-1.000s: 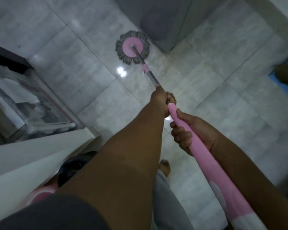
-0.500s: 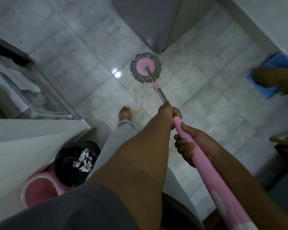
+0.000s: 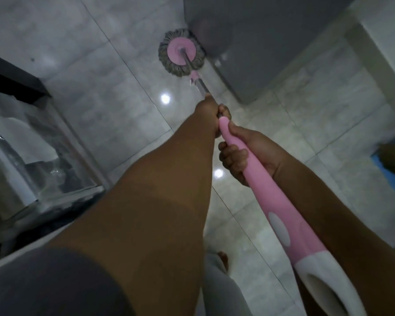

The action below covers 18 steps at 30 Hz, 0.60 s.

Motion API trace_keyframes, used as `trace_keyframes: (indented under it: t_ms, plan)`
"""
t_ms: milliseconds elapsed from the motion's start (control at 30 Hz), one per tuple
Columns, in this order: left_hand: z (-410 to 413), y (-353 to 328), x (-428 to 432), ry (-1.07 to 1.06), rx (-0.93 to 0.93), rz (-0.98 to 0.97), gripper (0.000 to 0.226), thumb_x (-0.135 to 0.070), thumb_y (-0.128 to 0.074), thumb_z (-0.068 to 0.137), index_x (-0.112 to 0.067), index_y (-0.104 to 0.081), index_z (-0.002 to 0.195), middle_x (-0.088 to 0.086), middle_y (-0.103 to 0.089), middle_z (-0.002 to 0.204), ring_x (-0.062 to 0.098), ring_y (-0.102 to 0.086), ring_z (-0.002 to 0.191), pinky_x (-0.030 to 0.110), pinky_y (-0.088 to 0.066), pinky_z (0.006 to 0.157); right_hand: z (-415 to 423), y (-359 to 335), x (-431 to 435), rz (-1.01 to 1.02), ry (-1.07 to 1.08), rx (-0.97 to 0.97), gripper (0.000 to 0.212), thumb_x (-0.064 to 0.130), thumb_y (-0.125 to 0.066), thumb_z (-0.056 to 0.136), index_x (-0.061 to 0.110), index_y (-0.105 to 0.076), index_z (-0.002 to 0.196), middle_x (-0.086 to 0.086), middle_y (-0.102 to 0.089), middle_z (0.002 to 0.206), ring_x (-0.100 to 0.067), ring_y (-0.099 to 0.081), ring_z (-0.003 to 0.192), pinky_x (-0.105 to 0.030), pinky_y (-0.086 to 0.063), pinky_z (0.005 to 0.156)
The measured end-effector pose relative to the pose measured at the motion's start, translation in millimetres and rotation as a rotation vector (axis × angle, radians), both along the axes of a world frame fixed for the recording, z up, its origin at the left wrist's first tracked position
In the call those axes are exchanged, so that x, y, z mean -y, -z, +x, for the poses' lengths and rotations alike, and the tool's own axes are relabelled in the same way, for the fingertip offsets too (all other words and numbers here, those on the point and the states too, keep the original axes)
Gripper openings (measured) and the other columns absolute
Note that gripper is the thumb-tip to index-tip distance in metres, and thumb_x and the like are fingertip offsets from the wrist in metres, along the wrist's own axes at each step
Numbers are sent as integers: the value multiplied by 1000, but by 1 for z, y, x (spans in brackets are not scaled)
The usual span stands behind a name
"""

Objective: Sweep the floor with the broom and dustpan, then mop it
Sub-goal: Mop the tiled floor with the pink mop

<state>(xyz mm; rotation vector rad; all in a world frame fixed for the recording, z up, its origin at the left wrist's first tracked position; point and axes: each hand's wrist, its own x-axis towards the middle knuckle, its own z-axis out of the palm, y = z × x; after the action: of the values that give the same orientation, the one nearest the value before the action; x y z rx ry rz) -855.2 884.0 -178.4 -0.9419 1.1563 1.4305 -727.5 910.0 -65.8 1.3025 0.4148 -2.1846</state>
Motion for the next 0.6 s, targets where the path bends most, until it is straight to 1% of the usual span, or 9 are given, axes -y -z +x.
trace_keyframes:
  t_ms: [167,233,300,400,533,600]
  plan:
    - [-103,21,0,-110,-41,9,53,-51,-38,103,-16,-36,64,-5,-32,40,7,-29,25,7,-23,37,-101,22,-5,3,-10,-51,45,48,-51,96,12,-45,71,5,-36,48,-4,-37,29,-15,-33,28]
    - [-127,25,1,-108,-30,-13,55,-54,-39,102,-16,-36,61,-6,-32,39,7,-30,26,9,-22,38,-125,29,-5,-4,-12,-69,44,47,-52,97,11,-45,71,4,-36,47,-5,-38,29,-16,-33,28]
    - [-142,28,3,-106,-33,-35,54,-53,-39,102,-17,-38,61,-7,-33,43,7,-30,30,14,-22,41,-138,34,-4,-13,-9,-83,44,47,-52,97,12,-45,71,4,-36,47,-5,-37,29,-16,-34,28]
    - [-141,30,8,-113,-31,-36,53,-53,-40,102,-17,-38,64,-7,-33,51,7,-29,32,13,-21,39,-138,38,0,-23,-17,-95,46,49,-50,97,12,-44,69,5,-35,49,-4,-37,30,-15,-34,29]
    - [-113,24,12,-119,-31,-42,54,-53,-40,101,-16,-39,63,-6,-33,48,7,-29,32,14,-20,41,-113,31,1,-25,-29,-96,45,48,-49,97,13,-43,71,5,-36,48,-4,-37,29,-14,-33,29]
    - [-88,19,17,-128,-25,-44,52,-53,-40,101,-17,-38,64,-7,-32,48,7,-28,30,12,-19,39,-88,24,4,-29,-55,-84,45,49,-50,96,13,-43,71,5,-38,47,-3,-37,29,-14,-33,29]
